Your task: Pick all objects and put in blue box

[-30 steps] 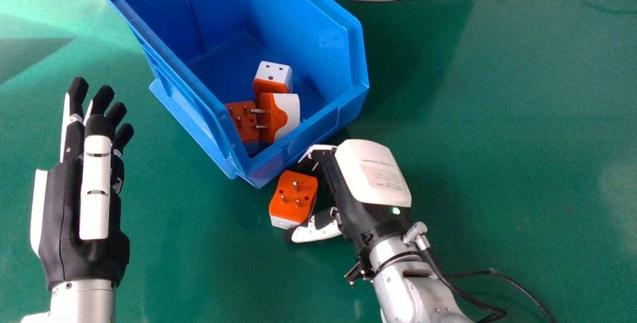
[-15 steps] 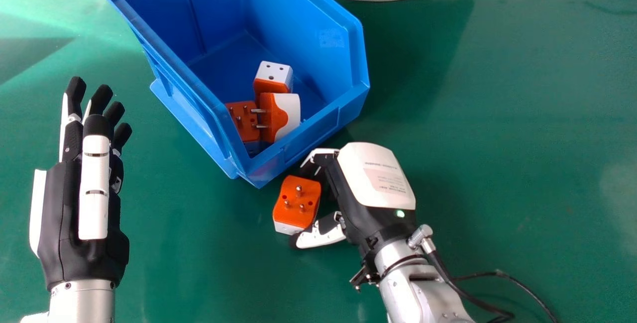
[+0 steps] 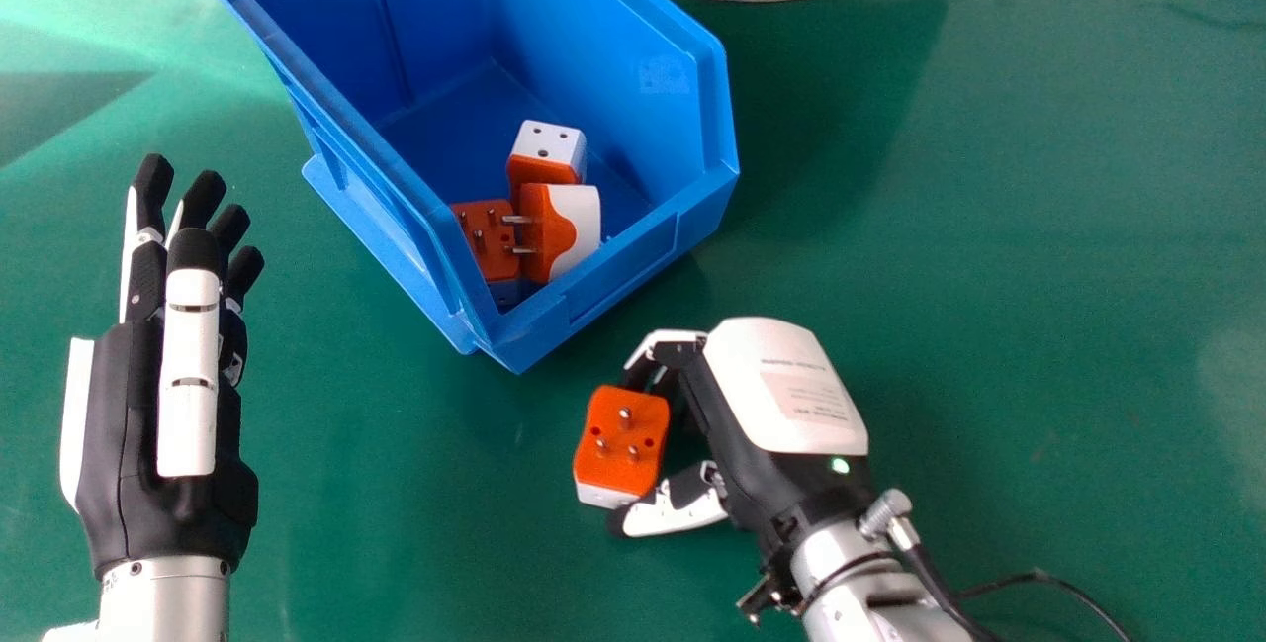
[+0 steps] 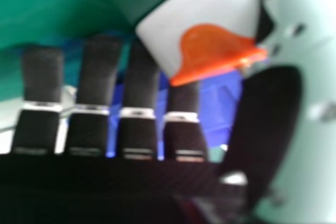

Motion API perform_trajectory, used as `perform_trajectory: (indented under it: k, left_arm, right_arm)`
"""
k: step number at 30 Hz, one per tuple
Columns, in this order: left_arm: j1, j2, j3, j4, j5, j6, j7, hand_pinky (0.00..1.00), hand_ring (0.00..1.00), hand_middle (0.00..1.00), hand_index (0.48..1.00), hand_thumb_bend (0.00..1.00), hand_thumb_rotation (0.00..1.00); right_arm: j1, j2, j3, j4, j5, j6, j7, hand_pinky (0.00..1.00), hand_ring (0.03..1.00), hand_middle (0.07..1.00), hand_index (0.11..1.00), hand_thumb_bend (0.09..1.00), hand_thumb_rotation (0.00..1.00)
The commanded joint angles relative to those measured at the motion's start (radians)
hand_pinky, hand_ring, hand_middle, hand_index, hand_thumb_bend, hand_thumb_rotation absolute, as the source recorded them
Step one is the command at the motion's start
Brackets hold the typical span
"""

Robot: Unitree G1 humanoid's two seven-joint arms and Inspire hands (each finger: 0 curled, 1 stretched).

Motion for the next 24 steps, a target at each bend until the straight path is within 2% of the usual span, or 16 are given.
perform_trajectory:
  k: [1, 6, 8, 10, 15, 24]
  left_arm:
    - [0.004, -0.002, 0.0, -0.018, -0.005, -0.013, -0.002, 0.94, 0.94, 0.96, 0.986, 0.44, 0.82]
    - [0.005, -0.004, 0.001, -0.019, -0.007, -0.011, -0.002, 0.94, 0.94, 0.96, 0.986, 0.44, 0.82]
    - [0.007, -0.003, 0.001, -0.022, 0.0, -0.008, 0.003, 0.94, 0.94, 0.96, 0.987, 0.44, 0.83]
    - [0.008, -0.003, 0.0, -0.024, 0.002, -0.008, 0.003, 0.93, 0.94, 0.96, 0.988, 0.44, 0.83]
    - [0.009, -0.001, -0.003, -0.025, -0.002, -0.008, -0.004, 0.93, 0.94, 0.96, 0.99, 0.44, 0.83]
    - [0.008, -0.003, -0.006, -0.024, 0.0, -0.009, -0.002, 0.94, 0.95, 0.96, 0.986, 0.44, 0.83]
  right_arm:
    - [0.046, -0.033, -0.012, -0.058, -0.024, 0.028, 0.038, 0.28, 0.373, 0.439, 0.528, 0.505, 0.0]
    - [0.081, -0.058, -0.019, -0.155, -0.035, 0.058, 0.096, 0.28, 0.362, 0.436, 0.526, 0.505, 0.0]
    - [0.102, -0.069, -0.025, -0.206, -0.044, 0.062, 0.114, 0.27, 0.352, 0.431, 0.526, 0.505, 0.0]
    - [0.119, -0.071, -0.033, -0.247, -0.048, 0.064, 0.127, 0.26, 0.344, 0.424, 0.525, 0.505, 0.0]
    - [0.153, -0.081, -0.051, -0.346, -0.061, 0.069, 0.171, 0.26, 0.336, 0.416, 0.524, 0.505, 0.0]
    - [0.195, -0.095, -0.084, -0.511, -0.073, 0.042, 0.212, 0.25, 0.346, 0.441, 0.544, 0.5, 0.0]
